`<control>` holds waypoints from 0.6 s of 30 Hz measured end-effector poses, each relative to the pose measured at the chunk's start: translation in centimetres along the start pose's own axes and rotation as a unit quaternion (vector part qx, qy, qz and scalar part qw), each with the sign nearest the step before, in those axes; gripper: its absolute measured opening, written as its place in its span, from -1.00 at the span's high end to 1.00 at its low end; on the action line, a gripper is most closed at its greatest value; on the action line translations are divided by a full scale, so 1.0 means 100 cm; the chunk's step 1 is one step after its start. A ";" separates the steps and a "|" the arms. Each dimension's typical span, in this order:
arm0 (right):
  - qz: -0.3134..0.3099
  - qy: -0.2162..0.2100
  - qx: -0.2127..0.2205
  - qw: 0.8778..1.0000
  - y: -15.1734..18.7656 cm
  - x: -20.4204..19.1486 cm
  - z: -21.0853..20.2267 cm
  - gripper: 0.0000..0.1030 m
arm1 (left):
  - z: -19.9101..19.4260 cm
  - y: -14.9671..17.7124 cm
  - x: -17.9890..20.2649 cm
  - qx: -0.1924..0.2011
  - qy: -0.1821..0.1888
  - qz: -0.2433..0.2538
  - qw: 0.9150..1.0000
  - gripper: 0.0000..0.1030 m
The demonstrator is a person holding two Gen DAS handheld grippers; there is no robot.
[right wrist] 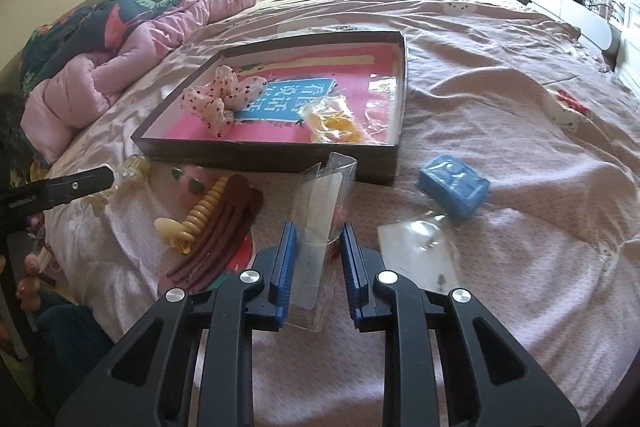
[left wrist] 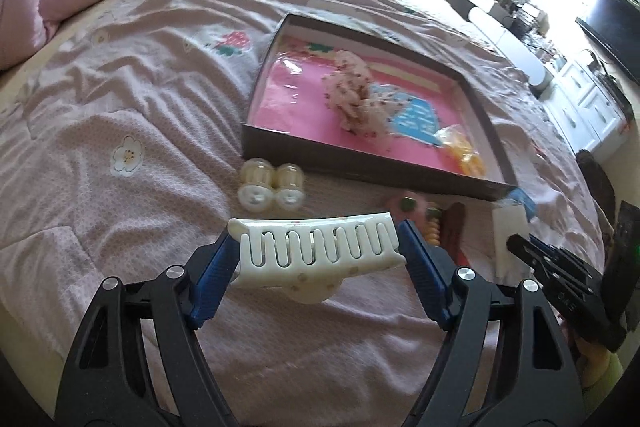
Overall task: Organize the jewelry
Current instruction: 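Grasp the white claw clip with the left tool while the right tool grasps the clear packet, then carry the claw clip into the box and release while the right tool places the clear packet there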
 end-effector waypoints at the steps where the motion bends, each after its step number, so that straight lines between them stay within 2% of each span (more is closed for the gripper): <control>1: -0.002 0.002 0.003 1.000 0.001 0.001 -0.003 0.58 | -0.001 0.001 0.005 0.000 0.002 0.006 1.000 -0.34; 18: 0.006 0.000 0.039 0.999 -0.003 0.018 -0.047 0.58 | 0.002 0.007 0.066 -0.003 0.033 0.067 0.997 -0.34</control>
Point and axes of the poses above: each gripper's, at about its wrist camera, not at the fingertips, and z roughly the way its jaws point, x to its right, y to its underside, the point moved 6 cm from there along z, roughly the way its jaws point, and after that the axes turned 14 degrees about y, right-handed, at the moved point
